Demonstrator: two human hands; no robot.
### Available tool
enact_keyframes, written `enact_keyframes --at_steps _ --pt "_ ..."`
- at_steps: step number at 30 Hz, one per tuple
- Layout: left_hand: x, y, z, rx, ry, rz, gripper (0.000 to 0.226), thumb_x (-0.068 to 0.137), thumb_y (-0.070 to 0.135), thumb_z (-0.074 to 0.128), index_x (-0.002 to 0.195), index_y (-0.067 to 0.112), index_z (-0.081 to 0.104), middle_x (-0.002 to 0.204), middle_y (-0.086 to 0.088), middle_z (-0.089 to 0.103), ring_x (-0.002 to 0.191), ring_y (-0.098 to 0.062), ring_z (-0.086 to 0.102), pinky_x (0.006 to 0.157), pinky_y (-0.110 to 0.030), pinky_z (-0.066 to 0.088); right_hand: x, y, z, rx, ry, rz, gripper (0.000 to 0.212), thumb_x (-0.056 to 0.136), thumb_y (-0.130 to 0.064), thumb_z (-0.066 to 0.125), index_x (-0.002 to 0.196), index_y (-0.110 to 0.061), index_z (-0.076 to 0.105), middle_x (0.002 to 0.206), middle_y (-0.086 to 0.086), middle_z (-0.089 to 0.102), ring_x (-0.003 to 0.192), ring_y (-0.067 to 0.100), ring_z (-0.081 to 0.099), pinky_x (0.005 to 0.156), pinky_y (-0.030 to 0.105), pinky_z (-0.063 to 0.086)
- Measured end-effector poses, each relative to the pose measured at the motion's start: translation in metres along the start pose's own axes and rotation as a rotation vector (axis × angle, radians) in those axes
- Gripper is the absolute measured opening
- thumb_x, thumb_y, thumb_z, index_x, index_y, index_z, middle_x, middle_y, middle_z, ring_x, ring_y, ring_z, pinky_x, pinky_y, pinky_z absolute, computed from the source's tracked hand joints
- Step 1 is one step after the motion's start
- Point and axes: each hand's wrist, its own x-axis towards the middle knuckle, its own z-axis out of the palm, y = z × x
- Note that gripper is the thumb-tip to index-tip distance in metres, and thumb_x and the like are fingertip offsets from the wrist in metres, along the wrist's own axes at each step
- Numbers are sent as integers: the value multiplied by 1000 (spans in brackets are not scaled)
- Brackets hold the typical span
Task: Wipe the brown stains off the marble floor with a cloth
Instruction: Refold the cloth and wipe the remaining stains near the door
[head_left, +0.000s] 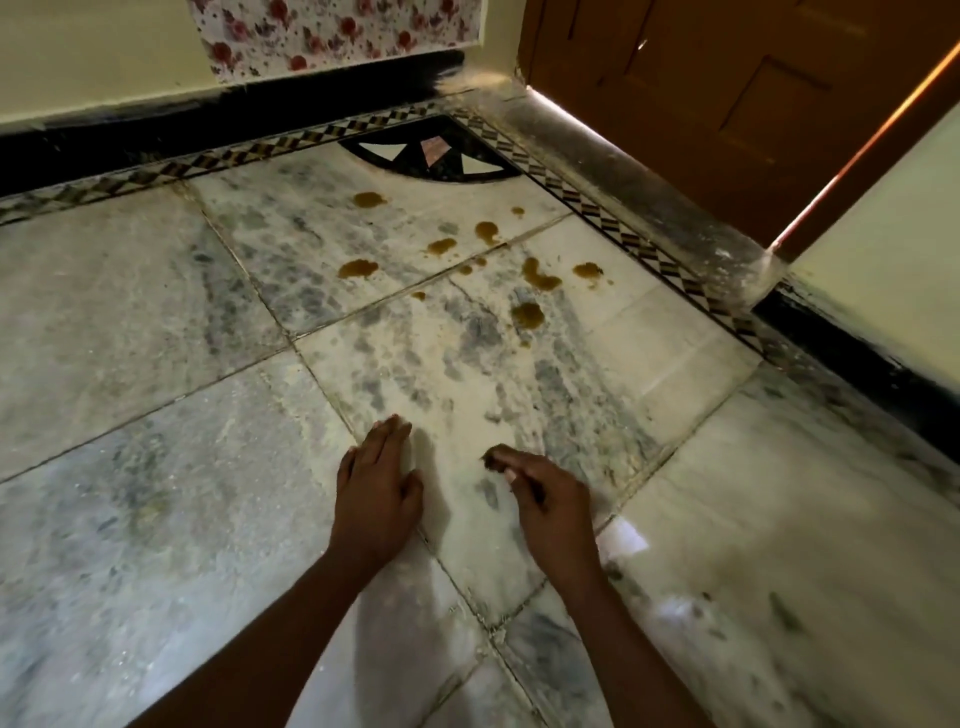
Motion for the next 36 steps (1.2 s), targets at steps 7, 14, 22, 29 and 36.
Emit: enact_keyframes --at_steps 7,14,22,29,36 --pt "-28 49 -23 -320 75 220 46 91 32 66 136 21 66 155 9 57 149 -5 47 119 -37 43 -1 -44 -17 891 159 589 26 107 -11 56 128 -9 72 125 20 75 116 36 72 103 51 55" --pt "-47 59 -39 -255 19 399 43 81 25 68 124 25 72 164 6 43 152 -6 36 120 -11 25 -5 -74 -34 1248 96 774 38 106 -15 49 141 -11 63 134 25 70 96 33 77 80 43 64" --pt "-53 63 -42 -241 11 432 49 86 7 83 130 24 69 155 8 52 143 -7 49 113 -10 35 -8 -90 -43 1276 3 820 22 103 -19 57 118 -6 65 94 18 77 77 29 78 62 36 65" --pt "-56 68 -48 -299 106 465 30 94 -4 74 117 15 78 140 5 67 130 -5 63 103 -15 48 -9 -90 -45 1199 -53 795 39 87 -27 68 121 -8 65 99 19 75 79 30 76 65 37 65" --pt "-39 86 -65 -413 102 269 15 107 9 61 111 16 74 96 16 77 90 -4 73 74 -12 50 -20 -88 -41 1228 -69 793 56 96 -40 66 139 -3 65 128 24 72 112 41 72 102 51 55"
